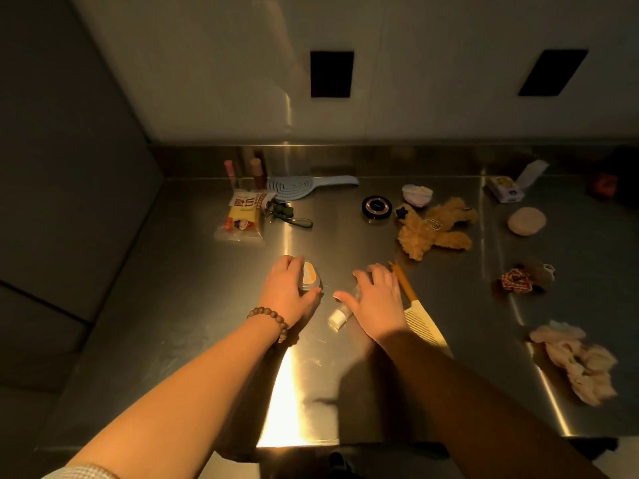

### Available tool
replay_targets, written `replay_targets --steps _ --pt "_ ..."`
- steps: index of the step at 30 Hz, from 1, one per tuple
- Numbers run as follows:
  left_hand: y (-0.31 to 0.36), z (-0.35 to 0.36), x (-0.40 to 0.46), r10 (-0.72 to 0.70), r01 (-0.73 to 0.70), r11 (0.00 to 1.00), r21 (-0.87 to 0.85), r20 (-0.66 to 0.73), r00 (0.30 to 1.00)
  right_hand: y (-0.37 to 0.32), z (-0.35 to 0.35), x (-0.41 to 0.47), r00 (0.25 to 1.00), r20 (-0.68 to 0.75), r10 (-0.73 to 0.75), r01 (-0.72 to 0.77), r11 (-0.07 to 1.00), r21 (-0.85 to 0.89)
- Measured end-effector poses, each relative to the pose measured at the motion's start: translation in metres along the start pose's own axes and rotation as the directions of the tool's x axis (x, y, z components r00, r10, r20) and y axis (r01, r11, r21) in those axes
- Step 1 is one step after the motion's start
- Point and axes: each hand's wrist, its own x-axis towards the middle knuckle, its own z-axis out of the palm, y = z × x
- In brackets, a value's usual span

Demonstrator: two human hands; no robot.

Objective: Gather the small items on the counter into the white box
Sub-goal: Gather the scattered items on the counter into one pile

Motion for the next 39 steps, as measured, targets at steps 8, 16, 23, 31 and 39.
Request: replay_targets --steps 8,16,23,31,39 --pt "-0.023 -0.013 -0.002 -0.08 0.08 0.997 0.022 -0.011 0.997 0.021 -0.014 -0.01 0.875 0.319 -0.364 0.365 0.929 0.059" --pt "-0.026 -0.028 0.012 -0.093 0.092 0.996 -0.006 -0.044 0.995 -0.002 -0.012 0.014 0.96 0.105 -0.259 0.246 0.962 0.119" --pt "-0.04 -0.056 0.046 -0.106 0.103 0.994 -0.034 -0.112 0.988 -0.058 -0.021 0.086 0.994 -0.026 0.11 -0.05 0.638 0.768" --pt "-0.035 -0.053 0.143 -0.073 0.071 0.997 -0.039 -0.053 0.996 -0.058 -0.04 0.196 0.971 -0.043 0.236 -0.122 0.637 0.761" --pt "-0.029 -0.003 0.221 0.016 -0.02 0.998 0.06 0.063 0.998 -0.042 -0.015 0.264 0.979 0.018 0.202 -0.165 0.744 0.648"
